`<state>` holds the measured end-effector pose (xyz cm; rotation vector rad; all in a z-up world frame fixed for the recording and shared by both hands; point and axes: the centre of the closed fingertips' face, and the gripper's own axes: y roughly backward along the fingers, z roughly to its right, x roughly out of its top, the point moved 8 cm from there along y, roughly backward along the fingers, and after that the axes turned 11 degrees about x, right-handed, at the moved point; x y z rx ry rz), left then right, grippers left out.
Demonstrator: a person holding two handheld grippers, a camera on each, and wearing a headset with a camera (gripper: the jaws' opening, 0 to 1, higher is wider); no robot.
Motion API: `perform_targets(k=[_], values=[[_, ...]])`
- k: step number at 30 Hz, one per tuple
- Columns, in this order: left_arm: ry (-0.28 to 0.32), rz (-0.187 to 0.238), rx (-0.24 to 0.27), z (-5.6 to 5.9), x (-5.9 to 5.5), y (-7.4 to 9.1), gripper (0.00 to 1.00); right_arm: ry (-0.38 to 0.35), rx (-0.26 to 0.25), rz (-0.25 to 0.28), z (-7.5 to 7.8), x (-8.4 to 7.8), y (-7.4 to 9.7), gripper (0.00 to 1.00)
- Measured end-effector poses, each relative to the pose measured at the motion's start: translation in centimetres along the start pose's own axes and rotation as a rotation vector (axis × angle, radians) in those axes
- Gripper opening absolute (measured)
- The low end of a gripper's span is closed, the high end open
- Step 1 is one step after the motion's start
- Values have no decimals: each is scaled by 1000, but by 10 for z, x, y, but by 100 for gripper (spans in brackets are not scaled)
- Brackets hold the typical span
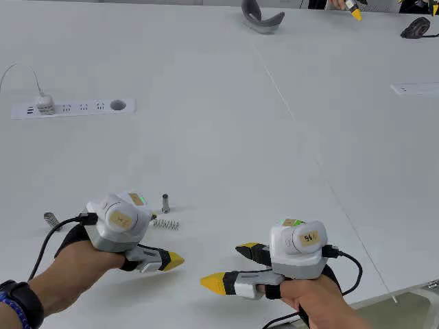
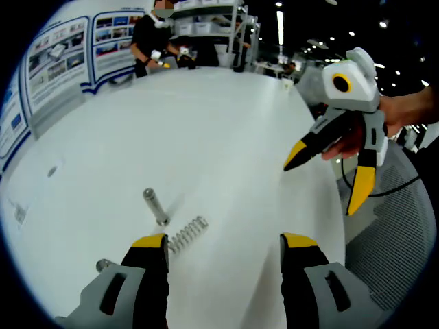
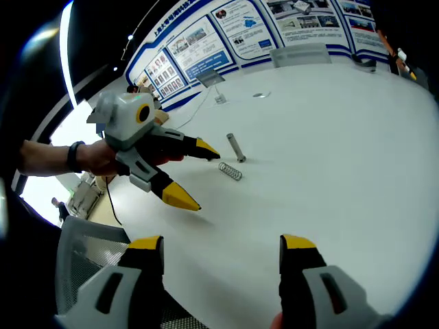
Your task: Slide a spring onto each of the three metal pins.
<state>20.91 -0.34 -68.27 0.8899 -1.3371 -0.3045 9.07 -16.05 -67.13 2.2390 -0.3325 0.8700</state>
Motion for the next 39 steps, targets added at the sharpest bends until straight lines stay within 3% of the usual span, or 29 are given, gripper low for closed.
perform_targets(k=[4,11,24,32,39], values=[[-2,-7,-6,-4,2,-9,66,-8,-1,6,0,1,2,70],[37,-40,-8,-5,-5,-23,64,-5,5,-5,-1,-1,1,72],[30,-55,-6,1,-14,-19,54,4,17,-13,-4,0,-4,75],[16,-47,6,0,-18,-16,40,7,20,-19,-2,0,-4,75],[-64,-50,58,-3,-19,-16,22,3,22,-23,-2,0,-5,75]])
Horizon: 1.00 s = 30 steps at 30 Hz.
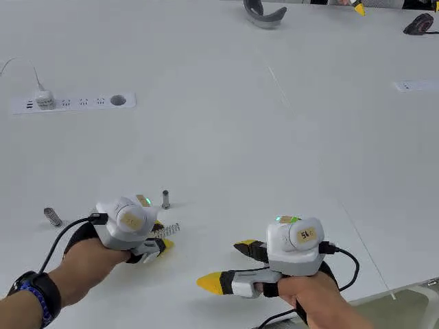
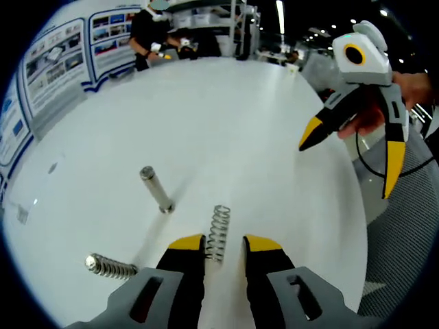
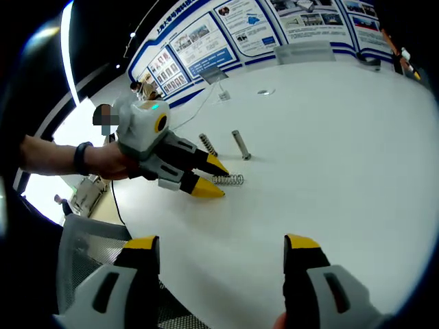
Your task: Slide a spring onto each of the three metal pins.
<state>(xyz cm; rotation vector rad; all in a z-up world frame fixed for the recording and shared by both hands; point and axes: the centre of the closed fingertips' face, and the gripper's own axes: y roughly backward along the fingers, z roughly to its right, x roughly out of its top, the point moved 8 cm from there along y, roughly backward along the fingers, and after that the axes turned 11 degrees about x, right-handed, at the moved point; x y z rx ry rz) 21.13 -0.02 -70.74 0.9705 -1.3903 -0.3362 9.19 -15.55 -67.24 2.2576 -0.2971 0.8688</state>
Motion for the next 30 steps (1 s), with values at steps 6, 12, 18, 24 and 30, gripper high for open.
perform_targets(k=[6,12,18,24,30], values=[[4,-4,0,1,-4,2,12,6,4,-8,0,2,-2,75],[46,-26,7,2,-8,8,11,12,6,-7,0,6,-4,75],[64,-35,7,3,-15,17,11,10,4,-1,-1,9,-5,75],[84,-30,11,6,-19,27,11,0,10,4,-1,8,-7,75],[107,-13,15,10,-22,38,11,-8,23,9,-3,10,-11,74]])
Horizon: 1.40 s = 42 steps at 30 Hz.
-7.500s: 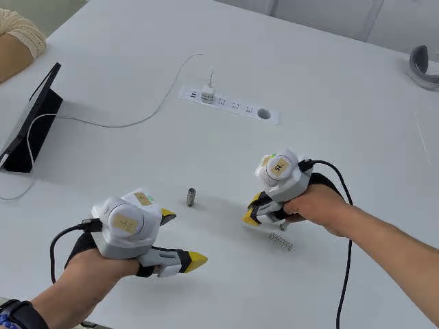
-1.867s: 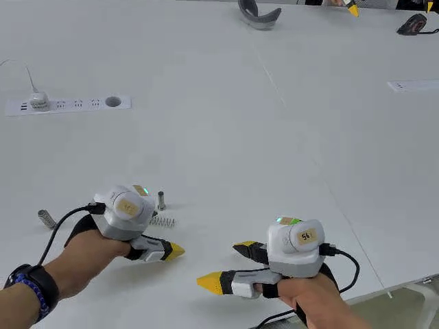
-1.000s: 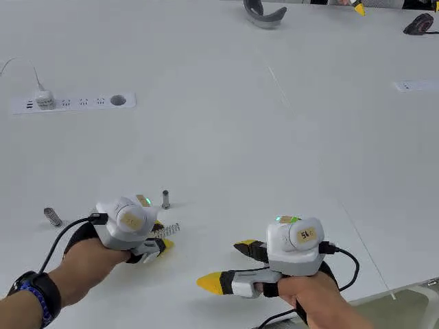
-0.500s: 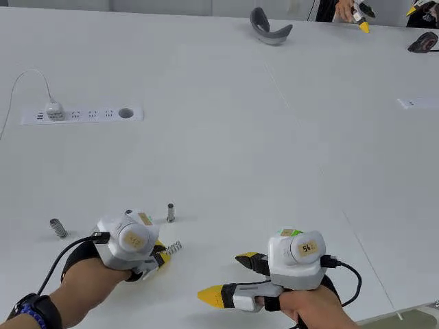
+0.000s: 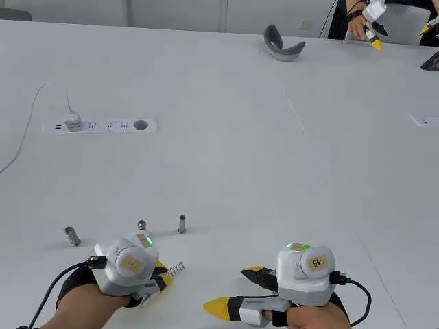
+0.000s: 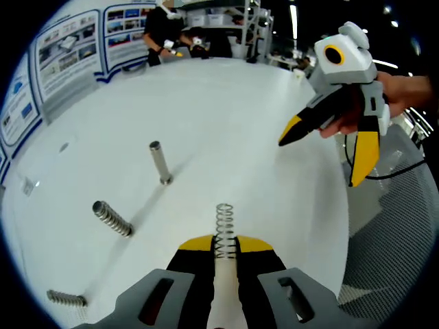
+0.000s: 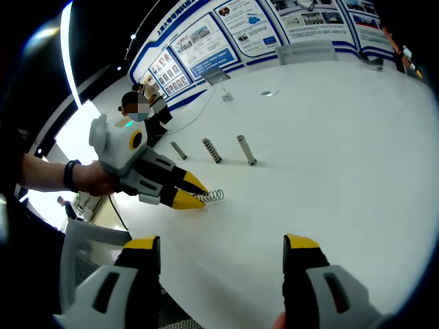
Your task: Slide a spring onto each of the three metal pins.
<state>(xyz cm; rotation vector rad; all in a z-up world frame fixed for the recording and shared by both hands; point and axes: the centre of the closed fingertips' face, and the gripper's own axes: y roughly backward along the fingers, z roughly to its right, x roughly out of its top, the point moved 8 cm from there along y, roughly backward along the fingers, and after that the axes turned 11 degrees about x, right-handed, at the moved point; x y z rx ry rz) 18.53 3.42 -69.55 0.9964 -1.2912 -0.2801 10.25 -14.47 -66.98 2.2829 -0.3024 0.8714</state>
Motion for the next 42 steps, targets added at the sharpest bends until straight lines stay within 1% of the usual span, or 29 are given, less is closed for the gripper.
perform_targets(k=[4,11,20,23,28,34,42], values=[[1,7,5,1,-1,6,11,3,7,-2,-1,1,-3,74],[11,34,16,1,1,19,11,7,25,-6,-3,5,-7,74],[17,54,18,4,1,32,11,-21,59,22,-3,16,-14,69],[8,58,16,6,0,36,11,-29,73,26,-5,20,-19,67],[0,62,5,10,0,41,11,-36,106,28,-7,25,-25,61],[-22,82,-17,20,4,50,11,-51,153,27,-12,28,-33,53],[-36,103,-27,24,8,54,11,-70,211,25,-21,30,-43,44]])
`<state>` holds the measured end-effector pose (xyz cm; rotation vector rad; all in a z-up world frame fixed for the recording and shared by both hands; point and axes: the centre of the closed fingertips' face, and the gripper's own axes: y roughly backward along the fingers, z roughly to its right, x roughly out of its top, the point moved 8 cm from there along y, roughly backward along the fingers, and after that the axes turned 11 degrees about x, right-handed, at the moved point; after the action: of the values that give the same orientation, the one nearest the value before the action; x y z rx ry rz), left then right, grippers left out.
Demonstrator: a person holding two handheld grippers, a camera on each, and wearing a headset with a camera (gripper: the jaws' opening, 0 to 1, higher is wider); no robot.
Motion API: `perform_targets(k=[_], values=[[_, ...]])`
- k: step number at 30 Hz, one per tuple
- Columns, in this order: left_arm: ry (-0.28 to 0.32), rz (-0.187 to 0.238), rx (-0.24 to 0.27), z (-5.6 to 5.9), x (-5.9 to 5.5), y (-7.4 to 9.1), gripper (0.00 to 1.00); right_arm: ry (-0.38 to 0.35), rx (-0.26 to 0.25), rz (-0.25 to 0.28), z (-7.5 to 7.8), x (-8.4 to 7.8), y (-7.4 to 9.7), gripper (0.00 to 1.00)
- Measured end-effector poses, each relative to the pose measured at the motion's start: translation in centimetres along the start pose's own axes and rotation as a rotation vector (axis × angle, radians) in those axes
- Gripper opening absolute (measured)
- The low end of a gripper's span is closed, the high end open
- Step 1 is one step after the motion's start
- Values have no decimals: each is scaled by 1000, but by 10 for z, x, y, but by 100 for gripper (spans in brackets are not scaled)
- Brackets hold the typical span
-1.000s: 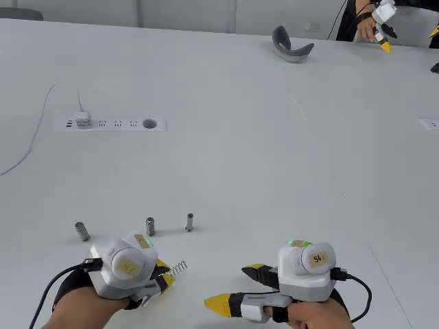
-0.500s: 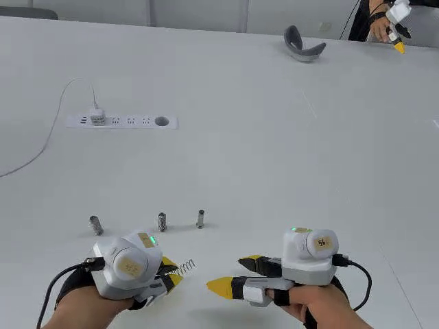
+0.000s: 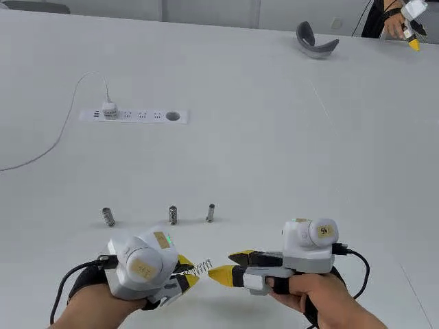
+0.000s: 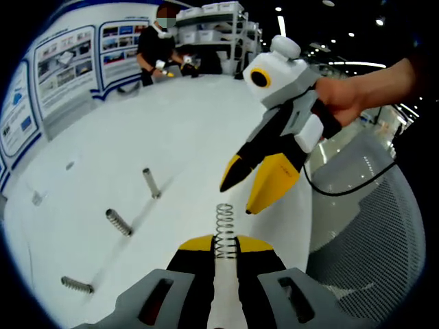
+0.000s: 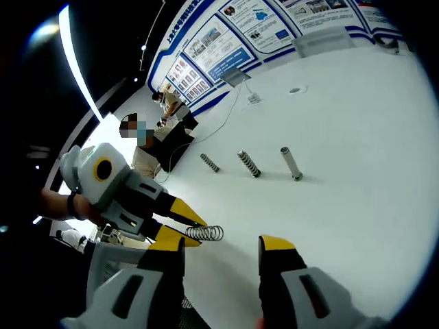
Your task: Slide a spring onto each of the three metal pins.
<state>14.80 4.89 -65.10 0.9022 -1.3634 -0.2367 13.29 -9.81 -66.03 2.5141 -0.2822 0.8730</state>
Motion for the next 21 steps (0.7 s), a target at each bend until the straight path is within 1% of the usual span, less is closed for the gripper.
perform_targets(k=[9,12,16,21], values=[[1,15,-6,9,0,6,11,-35,67,-11,-7,-4,-9,31],[-1,19,-17,12,-1,7,11,-45,75,-21,-7,-7,-11,30],[1,16,-23,15,-3,7,11,-65,101,-33,-10,-11,-14,25],[-9,16,-31,16,-3,8,11,-80,113,-35,-11,-14,-16,20]])
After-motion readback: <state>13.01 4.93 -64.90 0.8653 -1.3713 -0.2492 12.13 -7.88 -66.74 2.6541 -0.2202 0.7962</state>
